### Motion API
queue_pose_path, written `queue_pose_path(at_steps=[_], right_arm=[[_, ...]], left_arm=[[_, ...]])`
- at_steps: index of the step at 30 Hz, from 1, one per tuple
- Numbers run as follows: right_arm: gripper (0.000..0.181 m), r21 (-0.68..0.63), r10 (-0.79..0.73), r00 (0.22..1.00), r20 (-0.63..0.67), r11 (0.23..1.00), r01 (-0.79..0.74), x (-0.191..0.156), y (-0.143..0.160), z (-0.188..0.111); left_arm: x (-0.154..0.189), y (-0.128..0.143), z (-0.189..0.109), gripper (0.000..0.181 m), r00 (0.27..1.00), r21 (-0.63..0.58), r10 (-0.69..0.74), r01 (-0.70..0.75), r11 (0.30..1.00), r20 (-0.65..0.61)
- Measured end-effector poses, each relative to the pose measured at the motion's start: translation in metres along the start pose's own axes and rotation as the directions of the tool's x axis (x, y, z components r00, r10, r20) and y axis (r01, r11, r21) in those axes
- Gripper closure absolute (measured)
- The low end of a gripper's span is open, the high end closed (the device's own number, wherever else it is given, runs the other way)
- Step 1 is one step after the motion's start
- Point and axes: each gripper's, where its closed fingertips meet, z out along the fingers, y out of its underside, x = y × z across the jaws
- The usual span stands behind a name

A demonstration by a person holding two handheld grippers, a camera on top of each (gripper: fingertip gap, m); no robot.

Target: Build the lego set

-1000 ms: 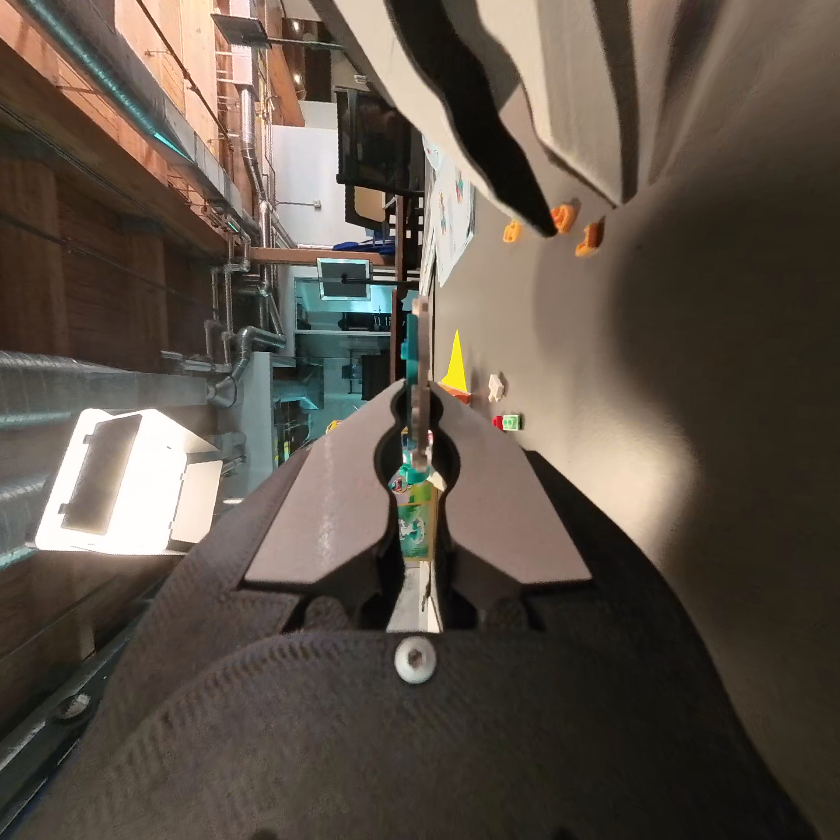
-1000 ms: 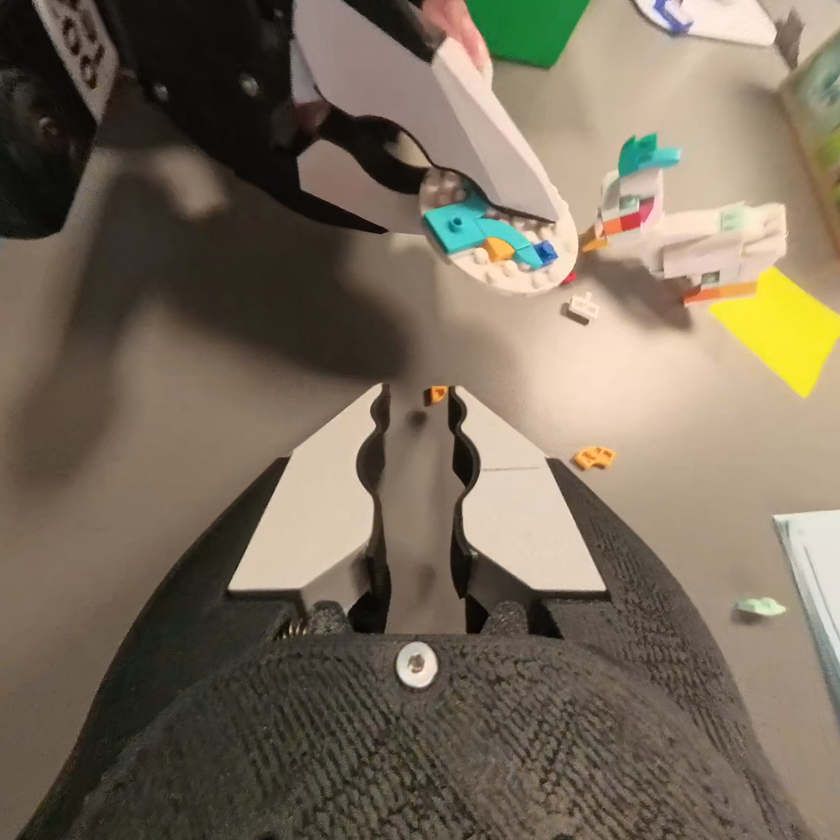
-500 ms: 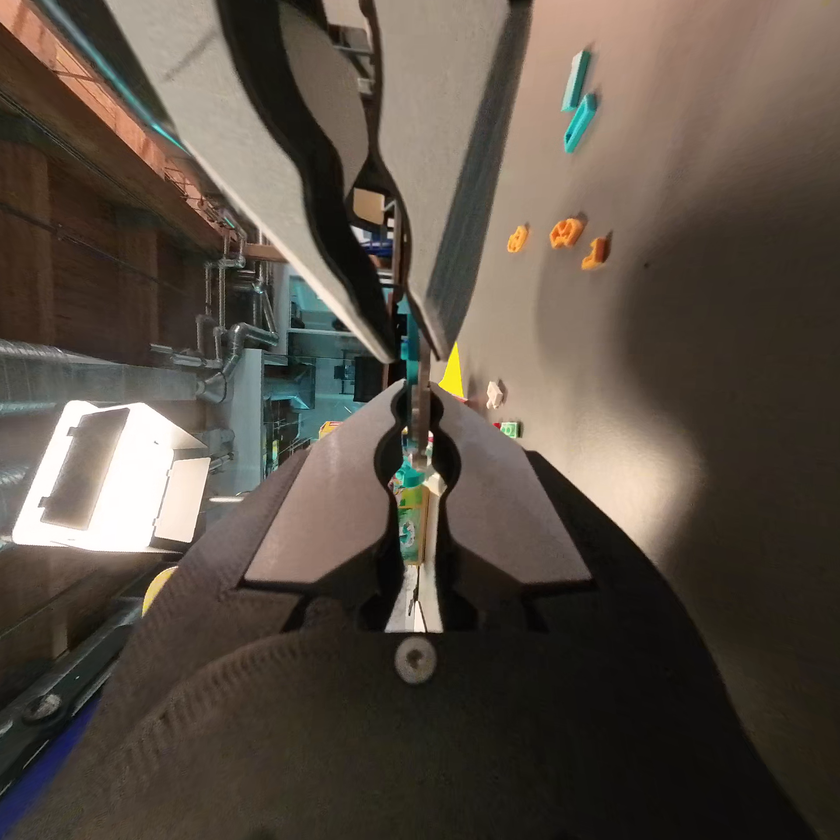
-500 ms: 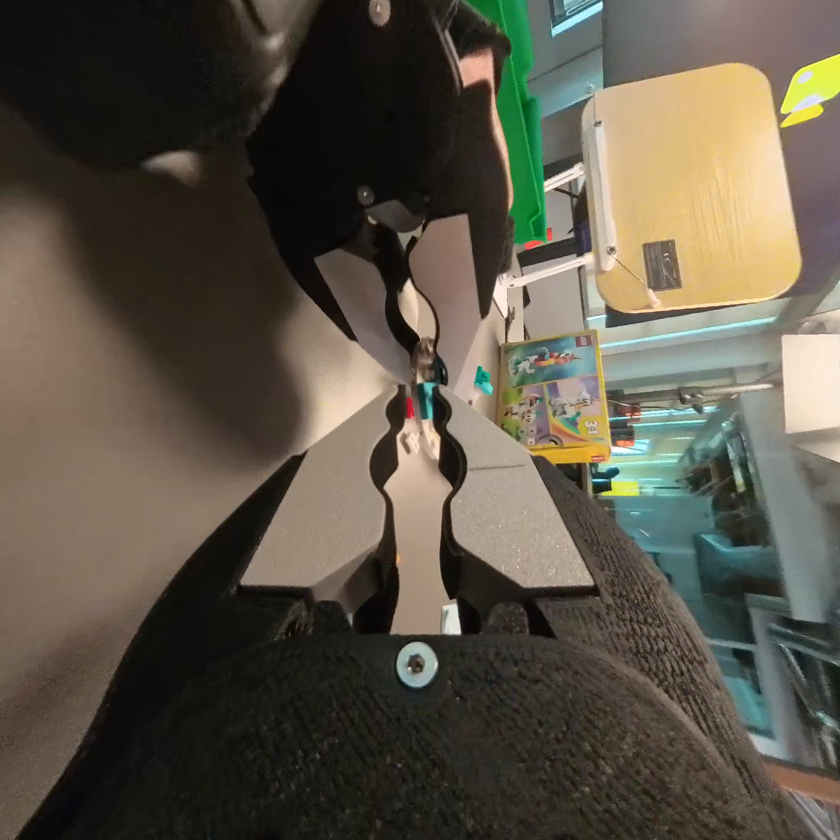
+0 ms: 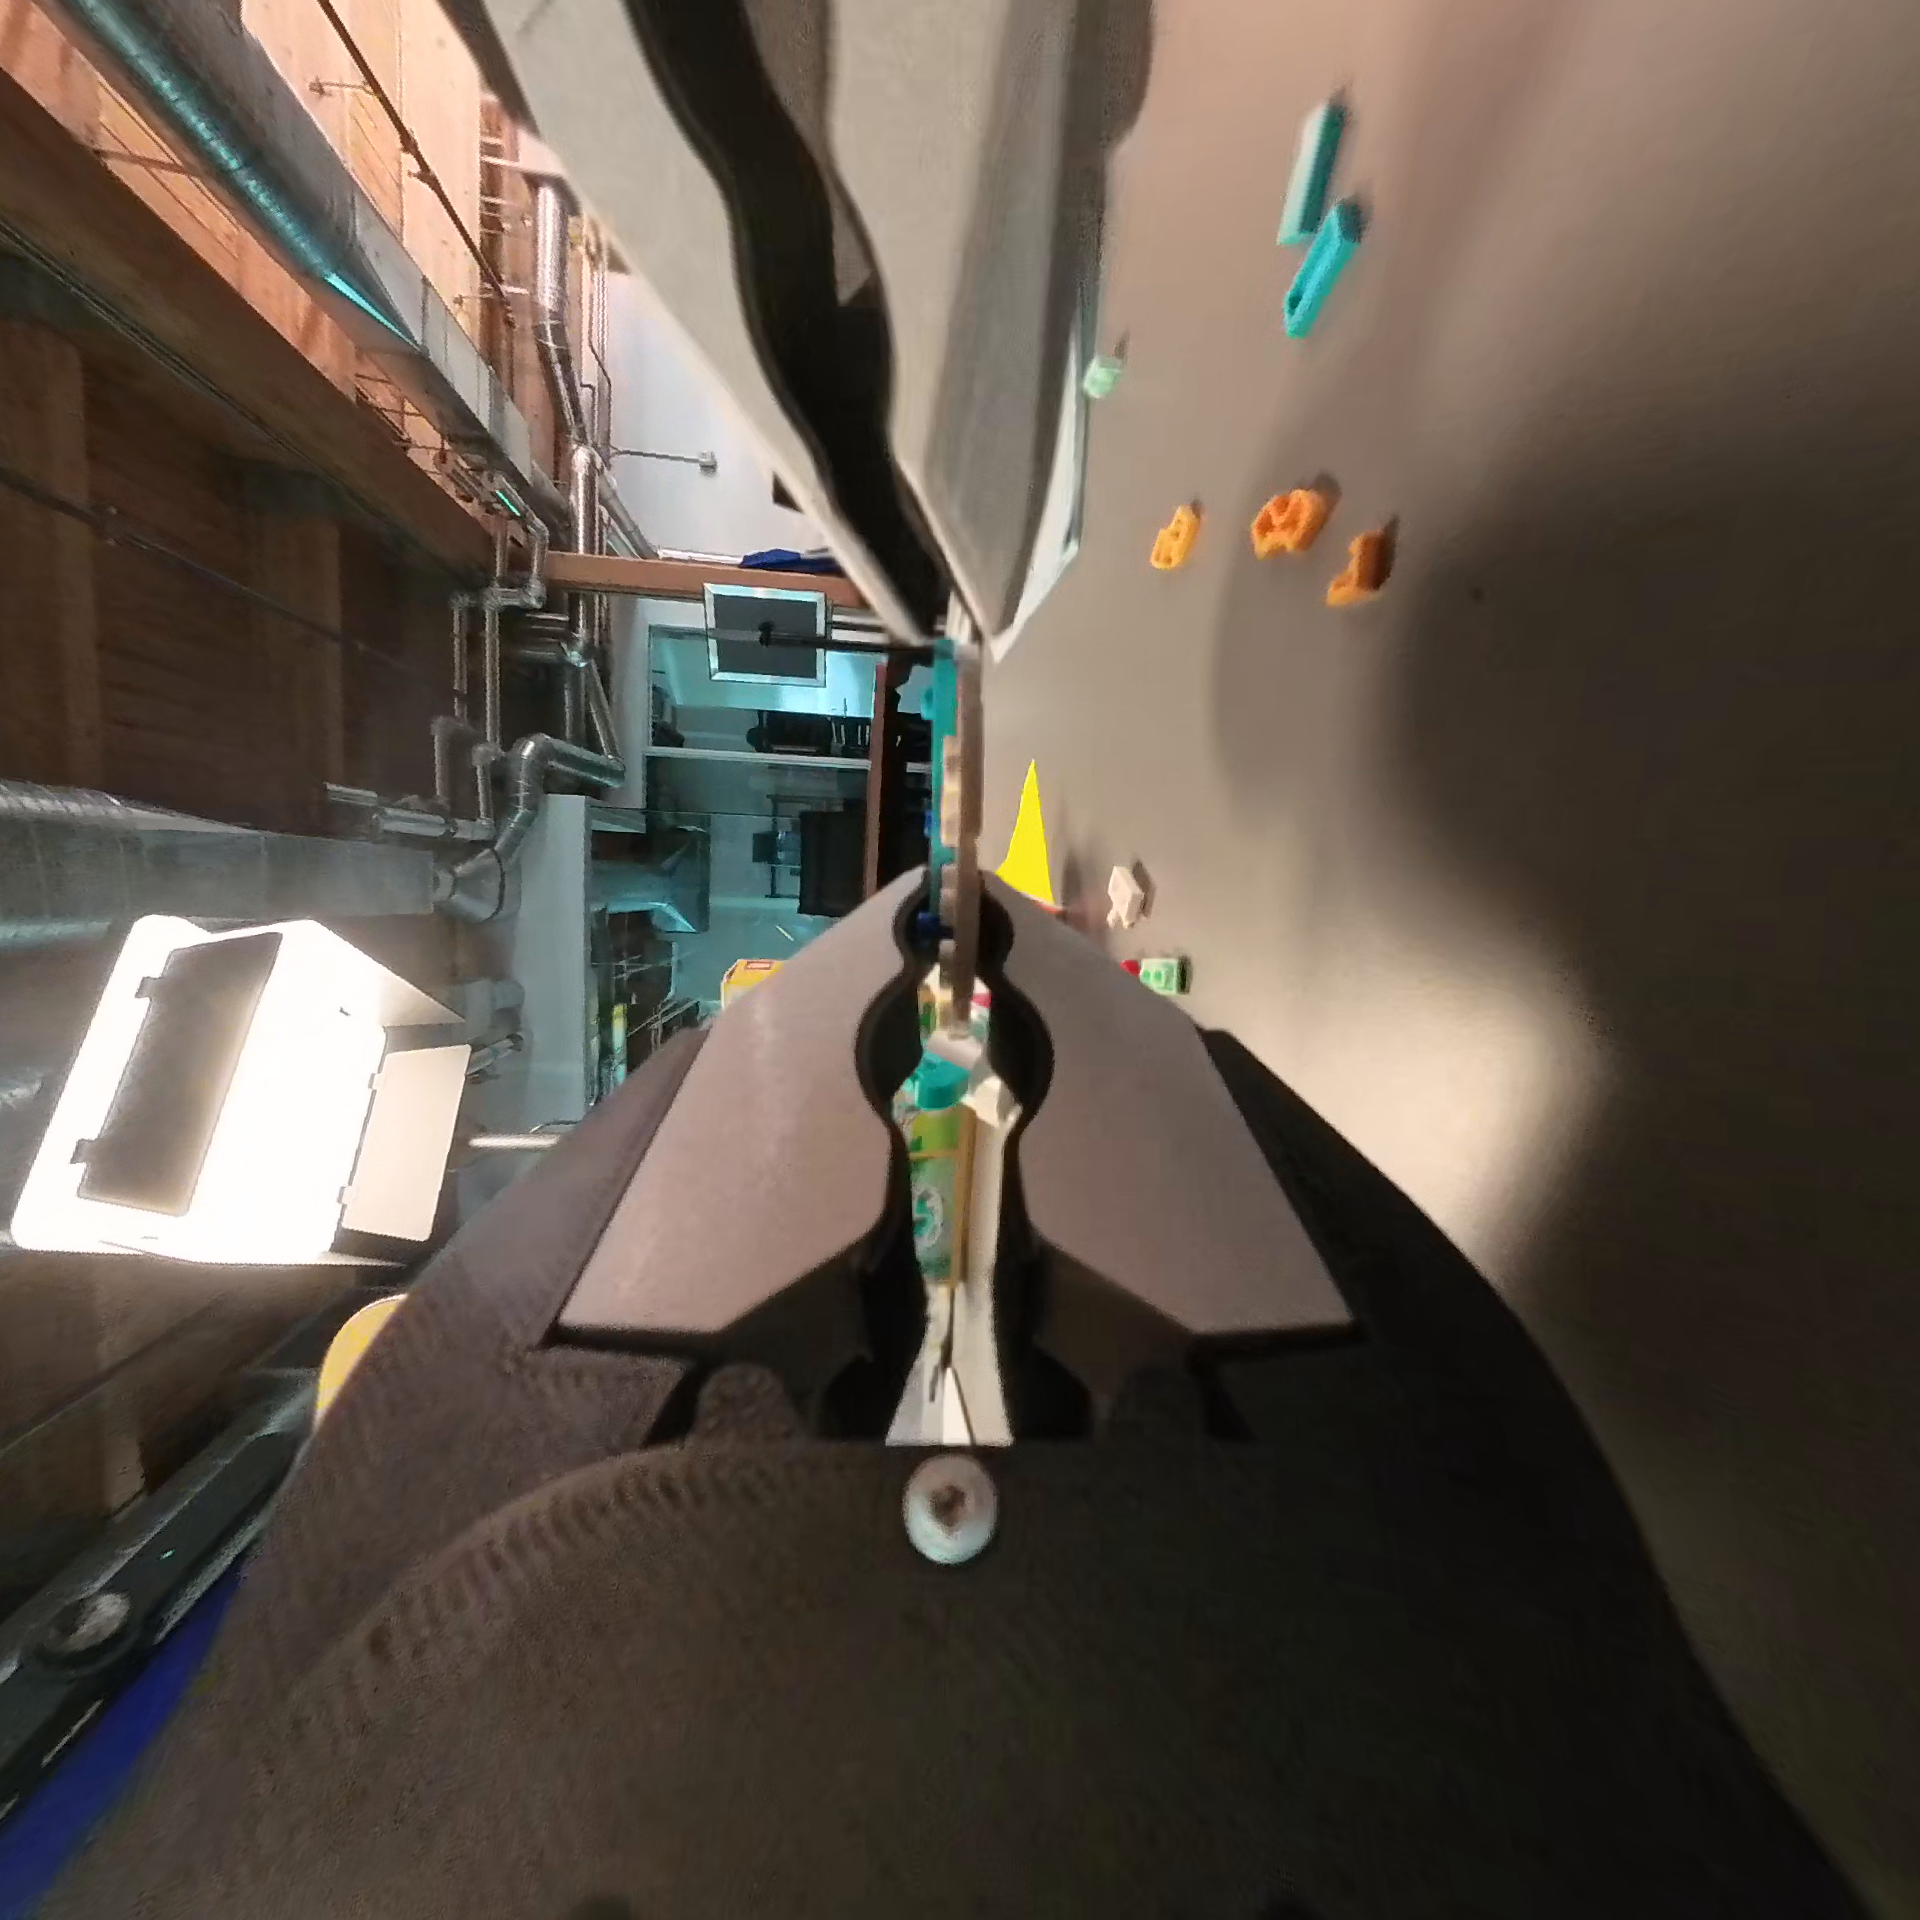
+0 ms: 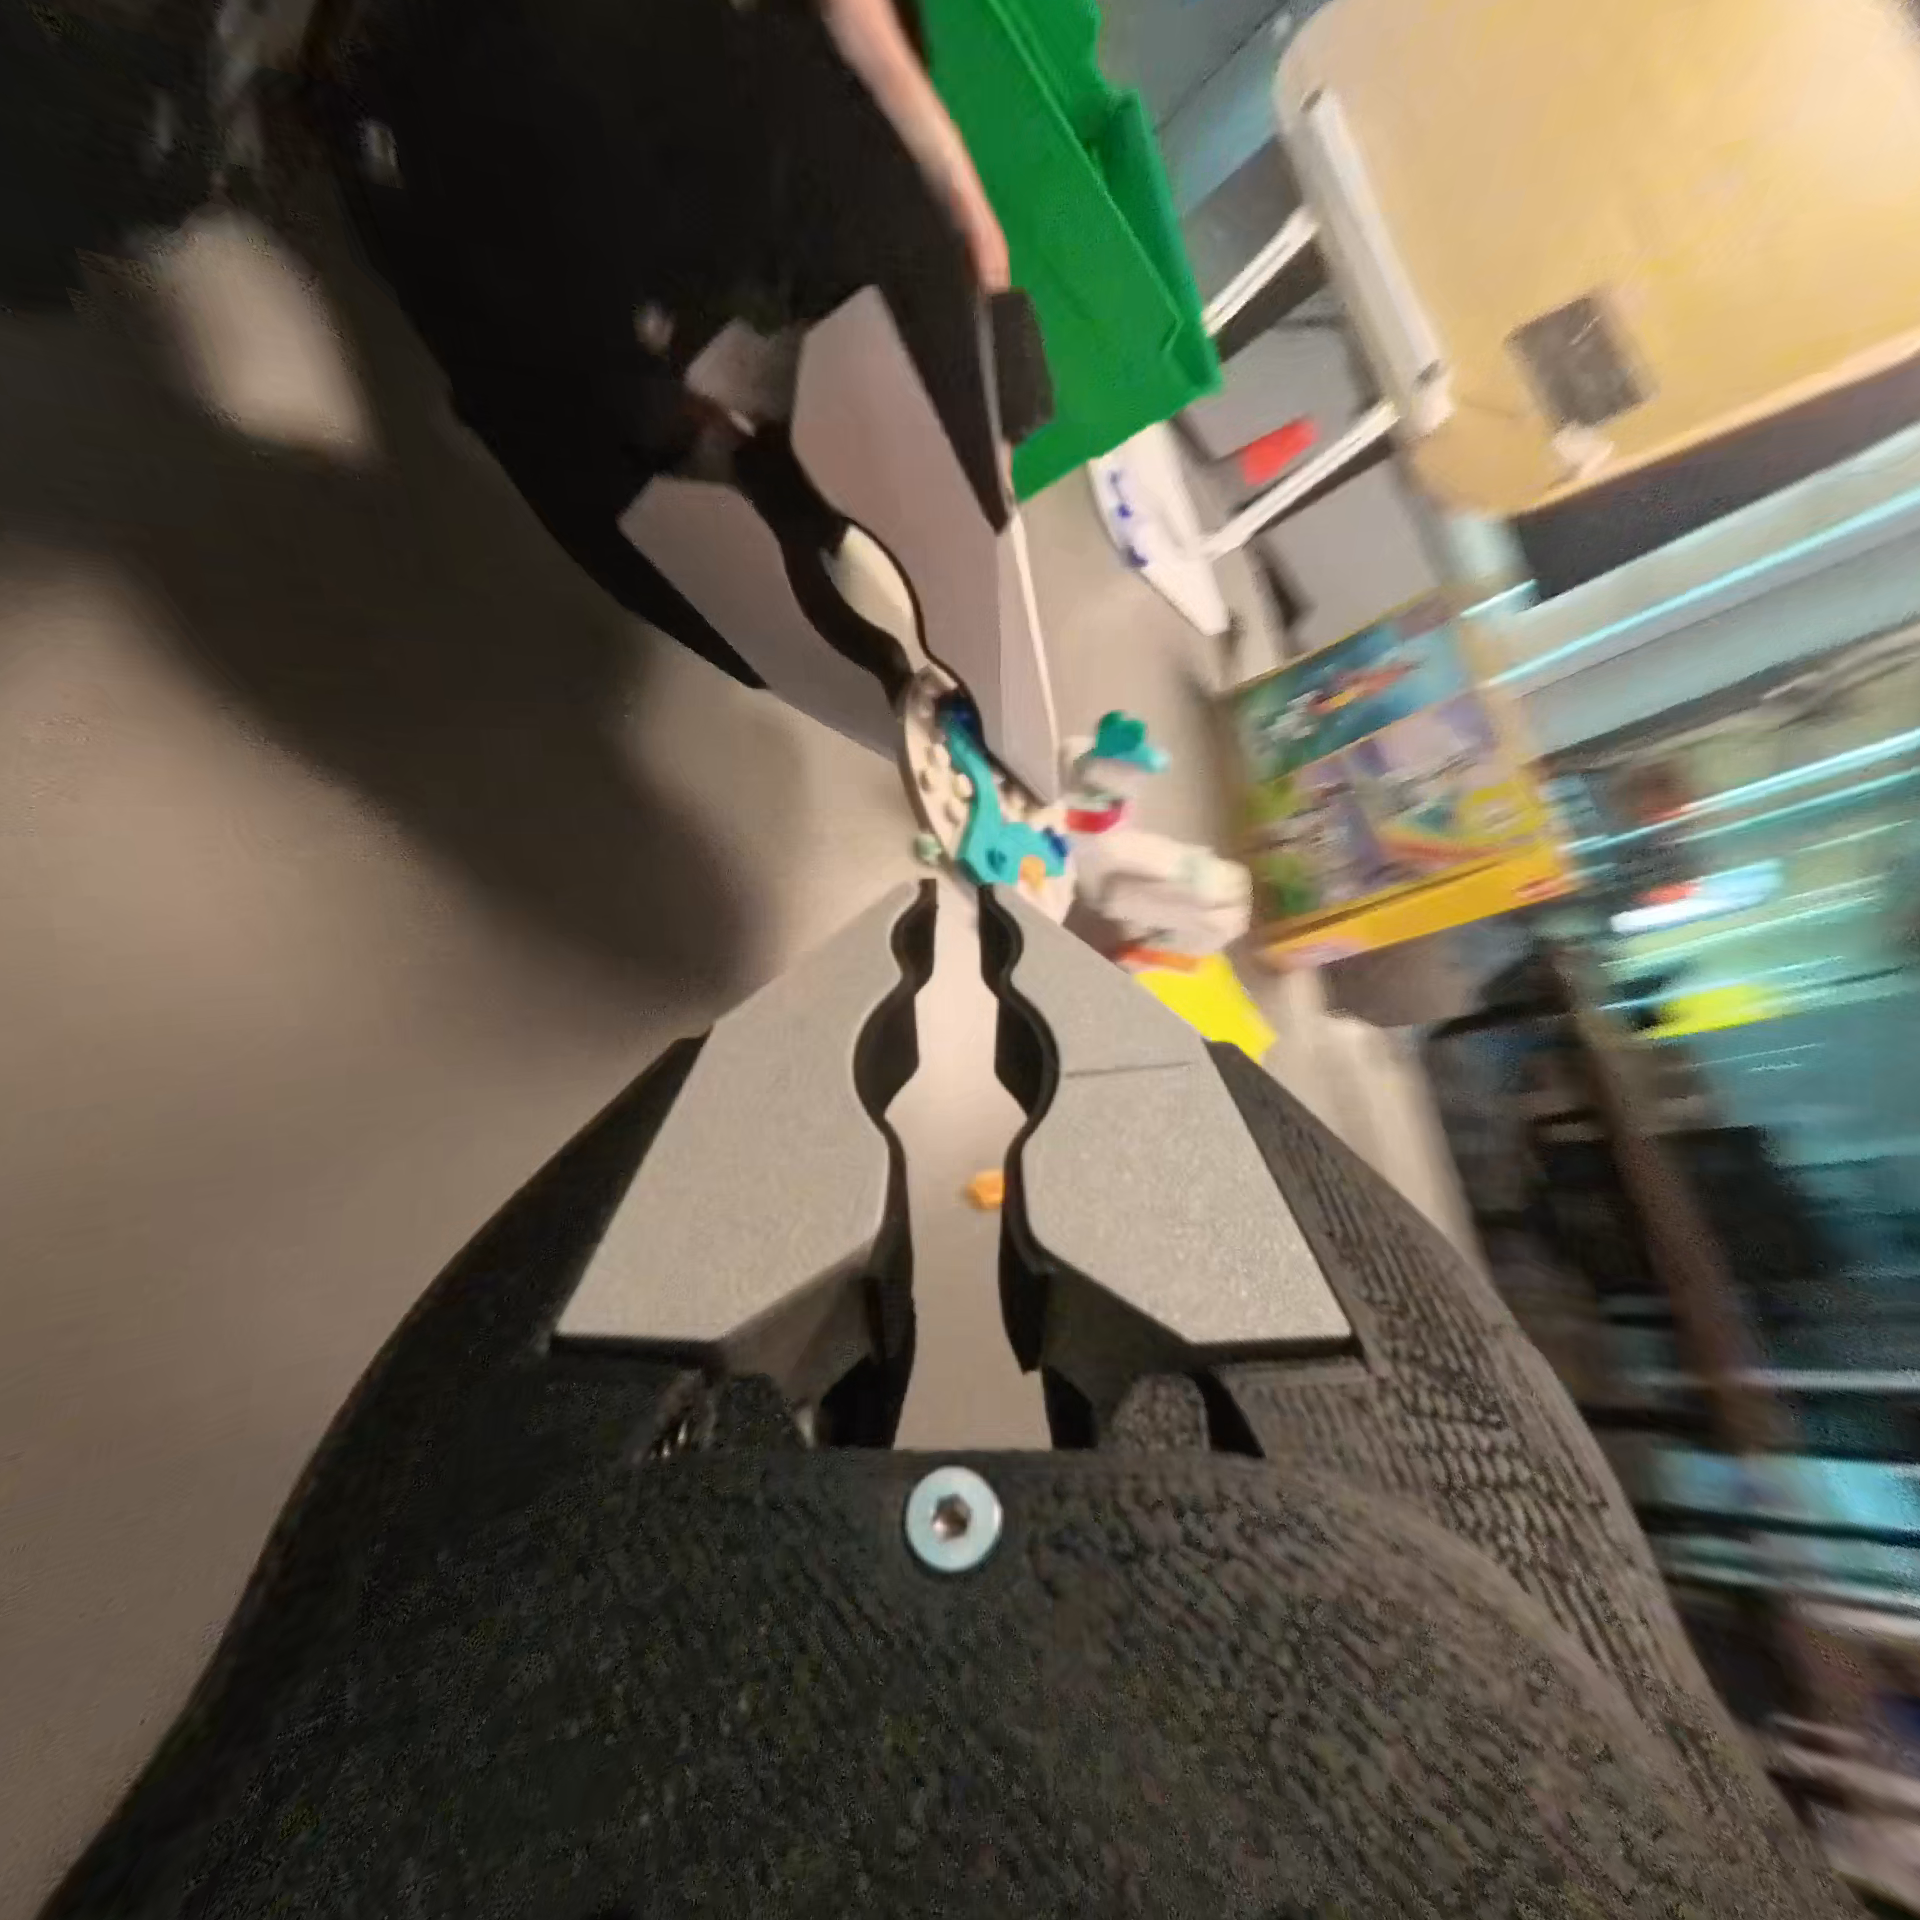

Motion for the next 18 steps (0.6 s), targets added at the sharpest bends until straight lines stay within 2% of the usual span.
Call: queue_pose_path(at_steps=[1,3,4,6,8,13,18], right_arm=[[0.177,-0.003,0.135,0.987,0.087,0.991,-0.135,-0.004,0.004,-0.002],[0.173,-0.101,0.379,0.887,0.263,0.925,-0.365,-0.019,0.017,-0.004],[0.171,-0.161,0.466,0.826,0.317,0.885,-0.438,-0.026,0.023,-0.004],[0.169,-0.219,0.572,0.748,0.336,0.82,-0.529,-0.032,0.031,-0.002],[0.168,-0.238,0.628,0.705,0.33,0.778,-0.582,-0.034,0.031,0.001],[0.168,-0.318,0.666,0.682,0.303,0.745,-0.586,-0.041,0.04,0.007],[0.171,-0.329,0.651,0.704,0.284,0.756,-0.566,-0.042,0.04,0.009]], left_arm=[[0.001,0.002,0.001,0.177,1.0,-0.013,0.013,-0.013,1.0,-0.003],[0.001,0.005,0.001,0.177,1.0,-0.028,0.03,-0.03,0.999,0.001],[0.001,0.005,0.002,0.177,1.0,-0.027,0.027,-0.027,0.999,0.001],[0.001,0.005,0.002,0.177,1.0,-0.025,0.021,-0.021,0.999,-0.002],[0.002,0.006,0.002,0.177,1.0,-0.029,0.024,-0.024,0.999,-0.004],[0.002,0.007,0.002,0.177,1.0,-0.032,0.014,-0.014,0.999,-0.007],[0.004,0.005,0.003,0.177,1.0,-0.027,0.016,-0.016,1.0,-0.011]])
